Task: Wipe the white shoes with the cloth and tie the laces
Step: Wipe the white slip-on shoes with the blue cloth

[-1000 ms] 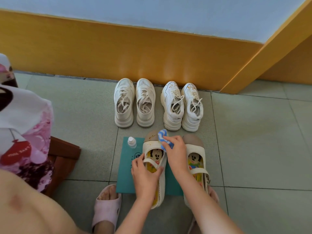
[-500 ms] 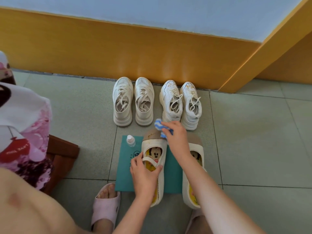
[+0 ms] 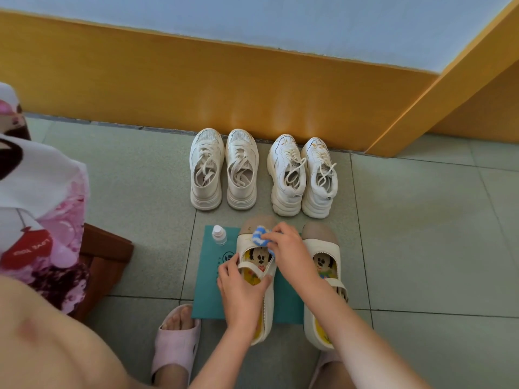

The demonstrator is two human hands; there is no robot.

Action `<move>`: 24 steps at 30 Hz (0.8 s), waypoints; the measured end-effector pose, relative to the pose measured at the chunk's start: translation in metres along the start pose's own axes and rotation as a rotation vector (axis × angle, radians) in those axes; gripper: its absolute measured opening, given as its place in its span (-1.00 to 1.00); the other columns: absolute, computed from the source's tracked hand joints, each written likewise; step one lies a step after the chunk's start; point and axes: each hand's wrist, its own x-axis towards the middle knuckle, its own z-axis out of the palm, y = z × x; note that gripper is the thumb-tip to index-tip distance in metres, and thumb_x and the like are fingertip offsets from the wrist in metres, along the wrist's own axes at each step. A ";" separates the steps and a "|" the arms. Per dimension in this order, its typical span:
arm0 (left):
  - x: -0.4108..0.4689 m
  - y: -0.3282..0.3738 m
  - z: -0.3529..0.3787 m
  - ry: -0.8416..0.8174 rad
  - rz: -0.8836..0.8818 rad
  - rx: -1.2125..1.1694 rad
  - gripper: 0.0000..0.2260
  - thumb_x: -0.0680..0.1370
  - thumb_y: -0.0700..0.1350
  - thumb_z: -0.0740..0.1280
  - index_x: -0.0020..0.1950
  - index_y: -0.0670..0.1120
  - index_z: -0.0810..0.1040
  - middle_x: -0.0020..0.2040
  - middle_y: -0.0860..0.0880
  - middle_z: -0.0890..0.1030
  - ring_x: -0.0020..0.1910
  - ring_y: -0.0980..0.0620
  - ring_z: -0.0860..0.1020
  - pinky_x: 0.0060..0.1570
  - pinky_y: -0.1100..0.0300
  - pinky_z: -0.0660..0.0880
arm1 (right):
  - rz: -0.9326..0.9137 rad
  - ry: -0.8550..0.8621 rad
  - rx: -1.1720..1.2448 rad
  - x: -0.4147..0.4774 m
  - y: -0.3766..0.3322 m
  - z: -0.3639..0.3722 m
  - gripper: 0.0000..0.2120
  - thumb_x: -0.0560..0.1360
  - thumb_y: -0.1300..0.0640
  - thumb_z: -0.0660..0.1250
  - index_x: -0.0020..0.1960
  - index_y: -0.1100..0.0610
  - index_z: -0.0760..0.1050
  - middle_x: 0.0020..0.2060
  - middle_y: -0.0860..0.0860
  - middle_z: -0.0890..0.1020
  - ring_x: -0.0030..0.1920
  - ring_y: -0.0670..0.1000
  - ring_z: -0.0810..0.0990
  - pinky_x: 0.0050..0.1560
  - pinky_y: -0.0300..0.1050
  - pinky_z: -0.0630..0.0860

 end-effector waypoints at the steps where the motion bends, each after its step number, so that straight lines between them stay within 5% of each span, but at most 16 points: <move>1: 0.000 0.000 0.000 -0.001 0.000 0.001 -0.29 0.32 -0.03 0.53 0.39 -0.05 0.30 0.26 -0.04 0.35 0.28 -0.04 0.33 0.23 0.08 0.34 | 0.037 0.003 0.060 -0.004 0.000 -0.003 -0.73 0.57 0.24 0.23 0.24 0.14 0.55 0.02 0.07 0.46 0.09 0.01 0.42 0.11 -0.11 0.41; 7: -0.003 0.002 -0.001 -0.011 -0.008 0.013 -0.29 0.34 -0.01 0.52 0.41 -0.05 0.28 0.28 -0.03 0.33 0.30 -0.03 0.32 0.24 0.07 0.34 | 0.155 0.091 0.390 0.008 -0.002 -0.035 -0.77 0.55 0.24 0.28 0.17 0.10 0.58 -0.03 0.03 0.47 -0.03 -0.05 0.46 -0.03 -0.34 0.34; 10: -0.003 0.002 -0.001 -0.015 -0.013 0.011 -0.29 0.34 0.00 0.52 0.41 -0.04 0.27 0.28 -0.02 0.33 0.30 -0.02 0.31 0.26 0.07 0.33 | 0.099 0.144 0.259 0.037 -0.008 -0.032 -0.72 0.57 0.26 0.24 0.23 0.10 0.55 -0.04 0.04 0.43 0.01 -0.01 0.43 0.01 -0.25 0.32; 15: -0.003 0.004 -0.001 -0.023 -0.014 0.002 -0.30 0.35 -0.02 0.52 0.40 -0.05 0.28 0.28 -0.03 0.33 0.30 -0.02 0.30 0.24 0.09 0.33 | -0.047 -0.033 -0.127 0.047 -0.013 -0.004 -0.57 0.53 0.38 0.20 0.33 0.07 0.47 0.10 0.08 0.40 0.17 0.08 0.35 0.15 -0.08 0.38; 19: -0.002 0.002 -0.001 -0.011 -0.006 -0.001 -0.29 0.34 -0.02 0.52 0.40 -0.05 0.29 0.27 -0.03 0.34 0.29 -0.02 0.31 0.23 0.09 0.33 | -0.065 -0.012 -0.044 0.030 -0.002 -0.003 -0.63 0.54 0.36 0.22 0.27 0.09 0.53 0.09 0.09 0.42 0.14 0.07 0.38 0.12 -0.02 0.42; 24: 0.001 -0.001 -0.001 -0.019 -0.005 -0.009 -0.27 0.32 -0.01 0.53 0.41 -0.05 0.29 0.29 -0.03 0.34 0.31 -0.04 0.32 0.25 0.06 0.35 | 0.056 0.029 0.086 -0.009 0.007 -0.003 -0.69 0.58 0.28 0.20 0.27 0.11 0.52 -0.02 0.02 0.42 0.04 -0.01 0.42 0.07 -0.21 0.37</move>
